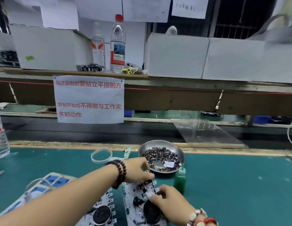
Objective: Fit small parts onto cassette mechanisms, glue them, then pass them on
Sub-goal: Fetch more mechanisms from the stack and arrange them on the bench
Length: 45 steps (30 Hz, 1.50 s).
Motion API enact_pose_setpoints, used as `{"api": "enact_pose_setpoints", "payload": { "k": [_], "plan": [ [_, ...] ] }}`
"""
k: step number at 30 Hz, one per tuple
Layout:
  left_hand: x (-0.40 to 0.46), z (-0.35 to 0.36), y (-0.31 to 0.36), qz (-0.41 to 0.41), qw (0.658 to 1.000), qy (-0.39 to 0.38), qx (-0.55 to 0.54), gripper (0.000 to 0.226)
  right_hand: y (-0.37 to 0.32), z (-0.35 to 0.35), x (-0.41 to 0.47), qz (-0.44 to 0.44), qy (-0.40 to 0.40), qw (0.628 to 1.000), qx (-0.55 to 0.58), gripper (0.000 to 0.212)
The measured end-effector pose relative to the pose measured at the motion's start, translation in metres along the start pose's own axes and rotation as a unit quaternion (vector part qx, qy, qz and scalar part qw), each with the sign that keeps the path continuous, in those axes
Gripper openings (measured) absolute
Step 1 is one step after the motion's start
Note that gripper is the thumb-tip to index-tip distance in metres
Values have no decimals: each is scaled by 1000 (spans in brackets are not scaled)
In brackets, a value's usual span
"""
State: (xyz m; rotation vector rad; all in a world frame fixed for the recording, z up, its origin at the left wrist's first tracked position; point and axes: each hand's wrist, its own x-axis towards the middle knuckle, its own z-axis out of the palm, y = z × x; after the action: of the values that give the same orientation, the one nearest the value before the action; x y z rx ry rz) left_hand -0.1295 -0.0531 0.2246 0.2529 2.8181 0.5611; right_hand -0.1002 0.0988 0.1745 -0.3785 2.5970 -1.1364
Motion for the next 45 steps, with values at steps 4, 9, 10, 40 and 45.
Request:
{"api": "enact_pose_setpoints", "payload": {
  "k": [4,9,10,40,45],
  "plan": [
    [0,9,-10,25,995,51,82,44,3,3,6,66,-22,998,1,36],
    [-32,-20,-60,-10,989,110,101,42,0,13,15,81,-33,996,-36,48],
    [-41,-30,-73,-28,985,132,108,42,-3,18,17,73,-42,996,-40,48],
    [-152,-21,-358,-565,742,342,-113,123,-136,125,45,-309,-21,925,-221,36],
    [-155,-29,-359,-547,742,361,-141,113,-156,130,36,-370,-23,909,-191,33]
  ]
}}
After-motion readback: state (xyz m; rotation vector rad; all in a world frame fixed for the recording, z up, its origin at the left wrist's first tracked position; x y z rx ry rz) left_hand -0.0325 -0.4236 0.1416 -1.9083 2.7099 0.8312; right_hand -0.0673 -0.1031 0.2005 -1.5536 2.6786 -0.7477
